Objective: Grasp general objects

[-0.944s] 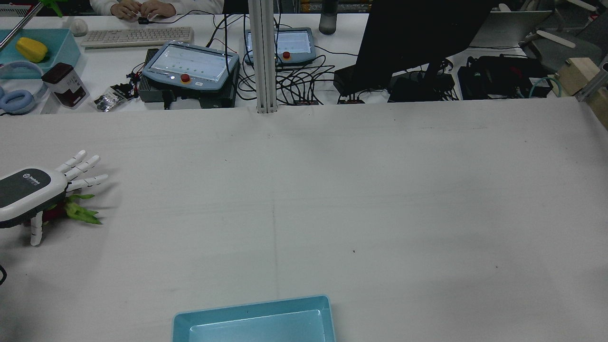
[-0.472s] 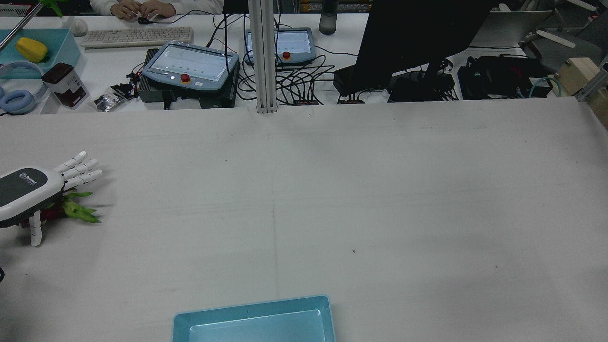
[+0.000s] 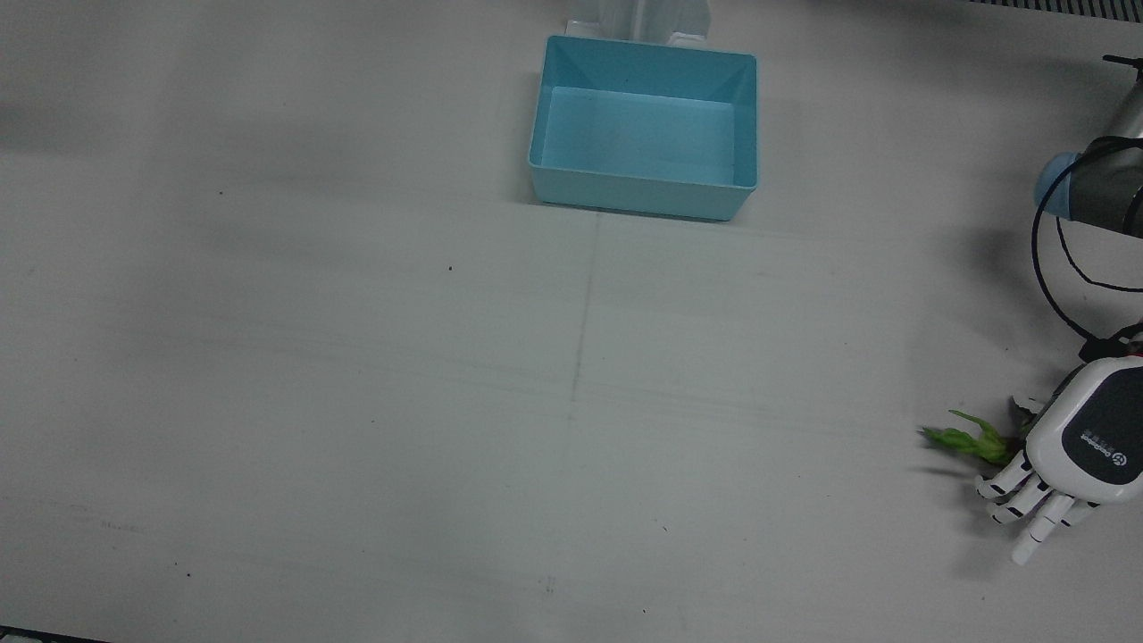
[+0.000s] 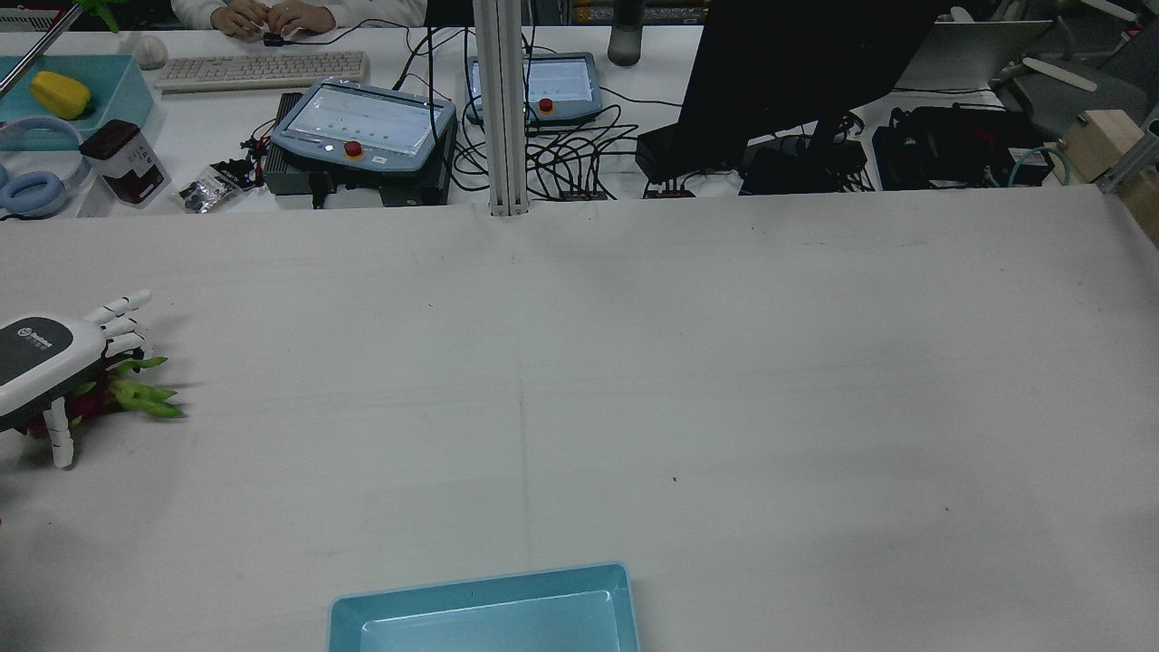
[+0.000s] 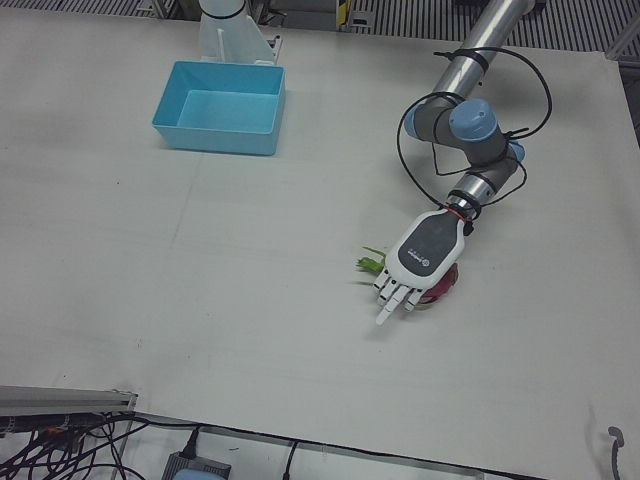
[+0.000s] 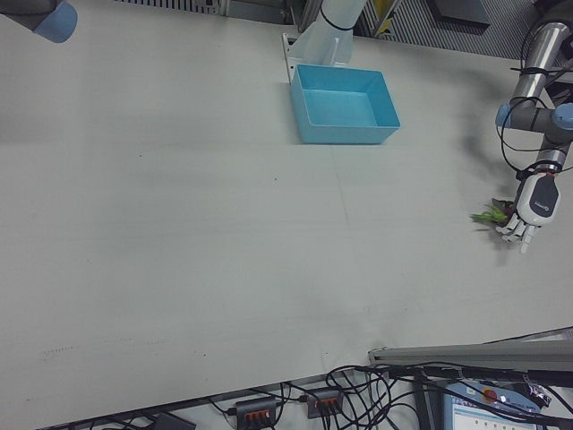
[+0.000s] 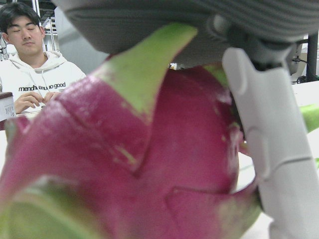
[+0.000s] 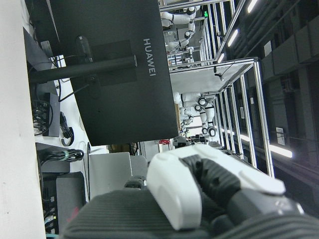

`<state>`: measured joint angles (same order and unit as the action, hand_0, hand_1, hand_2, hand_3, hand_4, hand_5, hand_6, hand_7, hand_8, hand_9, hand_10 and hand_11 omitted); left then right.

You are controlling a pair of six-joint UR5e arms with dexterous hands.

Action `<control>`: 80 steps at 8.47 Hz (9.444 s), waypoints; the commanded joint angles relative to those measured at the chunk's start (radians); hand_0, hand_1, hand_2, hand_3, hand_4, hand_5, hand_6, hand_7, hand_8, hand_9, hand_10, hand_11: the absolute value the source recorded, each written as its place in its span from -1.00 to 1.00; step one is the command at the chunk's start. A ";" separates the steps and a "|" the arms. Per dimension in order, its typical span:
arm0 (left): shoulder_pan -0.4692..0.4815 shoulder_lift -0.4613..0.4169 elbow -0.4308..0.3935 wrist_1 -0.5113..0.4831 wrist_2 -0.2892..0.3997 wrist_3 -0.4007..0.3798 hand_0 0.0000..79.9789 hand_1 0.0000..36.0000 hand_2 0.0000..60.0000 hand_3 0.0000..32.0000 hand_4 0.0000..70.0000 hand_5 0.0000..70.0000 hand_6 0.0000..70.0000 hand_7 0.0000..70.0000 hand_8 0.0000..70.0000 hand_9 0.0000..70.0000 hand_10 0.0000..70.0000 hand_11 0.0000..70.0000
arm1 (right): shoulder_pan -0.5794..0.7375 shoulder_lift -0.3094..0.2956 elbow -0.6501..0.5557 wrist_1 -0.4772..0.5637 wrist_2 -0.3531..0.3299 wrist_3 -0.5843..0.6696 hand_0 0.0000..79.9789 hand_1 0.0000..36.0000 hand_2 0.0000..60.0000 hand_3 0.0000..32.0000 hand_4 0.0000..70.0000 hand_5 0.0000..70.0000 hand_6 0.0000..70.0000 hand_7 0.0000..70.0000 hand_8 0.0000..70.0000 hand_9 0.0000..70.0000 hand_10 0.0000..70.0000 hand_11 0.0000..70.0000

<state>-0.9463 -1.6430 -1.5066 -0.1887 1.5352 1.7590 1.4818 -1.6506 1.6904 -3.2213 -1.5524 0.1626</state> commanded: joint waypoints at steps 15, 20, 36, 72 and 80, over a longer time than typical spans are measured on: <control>-0.035 0.221 -0.184 -0.133 -0.141 0.010 -0.10 0.34 1.00 -1.00 0.89 1.00 1.00 1.00 1.00 1.00 1.00 1.00 | 0.000 -0.001 0.000 0.000 0.000 0.000 -1.00 -1.00 -1.00 -1.00 -1.00 -1.00 -1.00 -1.00 -1.00 -1.00 -1.00 -1.00; -0.097 0.114 -0.030 -0.066 -0.138 -0.039 0.16 -0.57 -1.00 -0.15 -1.00 -1.00 -1.00 -1.00 -0.82 -1.00 -1.00 -1.00 | 0.000 0.000 0.000 0.000 0.000 0.000 -1.00 -1.00 -1.00 -1.00 -1.00 -1.00 -1.00 -1.00 -1.00 -1.00 -1.00 -1.00; -0.055 0.127 -0.021 -0.052 -0.081 0.109 0.34 0.18 -0.68 0.69 -1.00 -1.00 -1.00 -1.00 -0.83 -1.00 -1.00 -1.00 | 0.000 0.000 0.000 0.000 0.000 0.000 -1.00 -1.00 -1.00 -1.00 -1.00 -1.00 -1.00 -1.00 -1.00 -1.00 -1.00 -1.00; 0.099 0.115 -0.478 0.002 -0.098 -1.122 0.20 -0.29 1.00 -1.00 1.00 1.00 1.00 1.00 1.00 1.00 1.00 1.00 | 0.000 0.000 0.000 0.000 0.000 0.000 -1.00 -1.00 -1.00 -1.00 -1.00 -1.00 -1.00 -1.00 -1.00 -1.00 -1.00 -1.00; 0.470 -0.073 -0.648 0.245 -0.086 -1.101 0.29 -0.09 1.00 -1.00 1.00 1.00 1.00 1.00 1.00 1.00 1.00 1.00 | 0.000 0.000 0.000 0.000 0.000 0.000 -1.00 -1.00 -1.00 -1.00 -1.00 -1.00 -1.00 -1.00 -1.00 -1.00 -1.00 -1.00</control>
<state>-0.5707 -1.6266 -2.1192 -0.0415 1.4496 0.6454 1.4818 -1.6506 1.6905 -3.2213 -1.5524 0.1626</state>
